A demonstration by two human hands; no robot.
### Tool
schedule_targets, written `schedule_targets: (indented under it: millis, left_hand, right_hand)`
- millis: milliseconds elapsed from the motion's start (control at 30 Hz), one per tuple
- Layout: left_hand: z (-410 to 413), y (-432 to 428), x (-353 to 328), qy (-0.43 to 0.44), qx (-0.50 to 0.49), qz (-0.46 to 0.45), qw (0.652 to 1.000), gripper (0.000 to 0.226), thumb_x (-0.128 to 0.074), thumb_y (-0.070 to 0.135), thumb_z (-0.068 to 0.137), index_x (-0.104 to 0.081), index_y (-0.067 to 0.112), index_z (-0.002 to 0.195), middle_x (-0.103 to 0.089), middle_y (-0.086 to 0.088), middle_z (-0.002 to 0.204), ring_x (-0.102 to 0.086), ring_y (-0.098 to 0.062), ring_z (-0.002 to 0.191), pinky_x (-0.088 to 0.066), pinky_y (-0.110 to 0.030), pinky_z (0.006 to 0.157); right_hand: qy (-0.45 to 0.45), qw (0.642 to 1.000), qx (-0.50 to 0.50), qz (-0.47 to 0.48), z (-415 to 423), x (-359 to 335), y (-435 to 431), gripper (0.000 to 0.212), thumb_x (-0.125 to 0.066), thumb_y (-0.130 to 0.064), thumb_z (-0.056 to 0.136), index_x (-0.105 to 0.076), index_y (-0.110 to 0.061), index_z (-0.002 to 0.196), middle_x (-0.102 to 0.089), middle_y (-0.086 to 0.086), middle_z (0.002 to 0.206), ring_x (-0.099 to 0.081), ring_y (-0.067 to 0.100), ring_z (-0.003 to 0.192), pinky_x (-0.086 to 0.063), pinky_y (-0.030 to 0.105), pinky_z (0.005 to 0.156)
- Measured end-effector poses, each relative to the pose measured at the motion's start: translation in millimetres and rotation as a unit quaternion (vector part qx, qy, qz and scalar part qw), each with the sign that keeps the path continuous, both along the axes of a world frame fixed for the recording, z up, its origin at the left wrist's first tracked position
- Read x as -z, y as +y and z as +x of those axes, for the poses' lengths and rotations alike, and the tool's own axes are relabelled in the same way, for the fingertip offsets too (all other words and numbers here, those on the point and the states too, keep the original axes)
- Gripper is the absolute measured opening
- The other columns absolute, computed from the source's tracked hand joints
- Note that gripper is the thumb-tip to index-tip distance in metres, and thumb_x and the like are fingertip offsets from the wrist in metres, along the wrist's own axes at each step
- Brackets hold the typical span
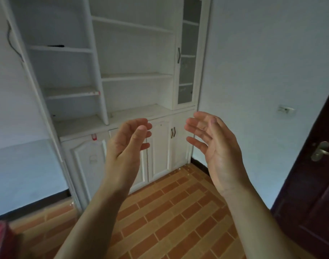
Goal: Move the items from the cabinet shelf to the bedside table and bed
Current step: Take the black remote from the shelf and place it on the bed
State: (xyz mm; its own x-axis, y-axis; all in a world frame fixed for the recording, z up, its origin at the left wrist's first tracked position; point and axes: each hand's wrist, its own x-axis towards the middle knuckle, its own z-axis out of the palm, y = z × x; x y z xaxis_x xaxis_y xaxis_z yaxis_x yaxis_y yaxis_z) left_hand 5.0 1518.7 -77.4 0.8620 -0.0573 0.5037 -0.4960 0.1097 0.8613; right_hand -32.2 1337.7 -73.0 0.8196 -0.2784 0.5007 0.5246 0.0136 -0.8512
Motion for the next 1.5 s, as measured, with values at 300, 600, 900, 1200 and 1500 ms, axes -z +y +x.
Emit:
schedule_targets:
  millis: [300, 600, 900, 1200, 1500]
  left_hand:
    - [106.7, 50.1, -12.0, -0.040, -0.042, -0.036, 0.998, 0.023, -0.046, 0.022, 0.103, -0.064, 0.016, 0.116, -0.071, -0.002, 0.114, -0.068, -0.017, 0.106, -0.056, -0.037, 0.090]
    - [204.2, 107.1, -29.2, -0.045, -0.073, -0.031, 0.996, 0.037, -0.049, 0.037, 0.090, -0.065, 0.016, 0.117, -0.072, -0.003, 0.115, -0.069, -0.018, 0.106, -0.056, -0.036, 0.089]
    - [292.8, 123.7, -29.0, -0.040, -0.126, -0.002, 0.991, 0.024, -0.048, 0.026, 0.101, -0.065, 0.016, 0.115, -0.072, -0.002, 0.111, -0.069, -0.017, 0.103, -0.058, -0.036, 0.090]
    - [411.0, 94.0, -51.9, -0.068, -0.171, -0.008, 0.983, 0.029, -0.050, 0.033, 0.090, -0.065, 0.018, 0.110, -0.073, -0.001, 0.109, -0.070, -0.017, 0.103, -0.057, -0.035, 0.086]
    - [506.1, 107.2, -90.1, -0.085, -0.229, 0.003, 0.970, 0.026, -0.051, 0.032, 0.096, -0.065, 0.018, 0.114, -0.073, 0.000, 0.110, -0.070, -0.016, 0.102, -0.058, -0.032, 0.085]
  right_hand:
    - [-0.029, 0.998, -0.056, -0.010, 120.3, -24.3, 48.0, 0.041, -0.043, -0.044, 0.094, -0.064, -0.020, 0.120, -0.072, 0.004, 0.118, -0.069, 0.018, 0.115, -0.054, 0.041, 0.102]
    - [-0.055, 0.995, -0.080, -0.024, 230.3, -33.9, 103.0, 0.037, -0.044, -0.044, 0.095, -0.065, -0.023, 0.118, -0.071, 0.004, 0.119, -0.067, 0.018, 0.117, -0.053, 0.042, 0.102]
    - [-0.049, 0.990, -0.135, -0.008, 339.4, -23.2, 128.5, 0.040, -0.043, -0.044, 0.097, -0.064, -0.020, 0.121, -0.071, 0.003, 0.119, -0.067, 0.016, 0.116, -0.054, 0.037, 0.100]
    - [-0.086, 0.981, -0.176, 0.015, 474.2, -46.5, 113.4, 0.037, -0.044, -0.042, 0.097, -0.065, -0.020, 0.117, -0.073, 0.002, 0.115, -0.069, 0.015, 0.113, -0.054, 0.038, 0.099]
    - [-0.106, 0.967, -0.234, 0.007, 588.6, -82.7, 131.2, 0.037, -0.043, -0.046, 0.094, -0.066, -0.024, 0.115, -0.073, 0.003, 0.113, -0.069, 0.016, 0.112, -0.054, 0.037, 0.097]
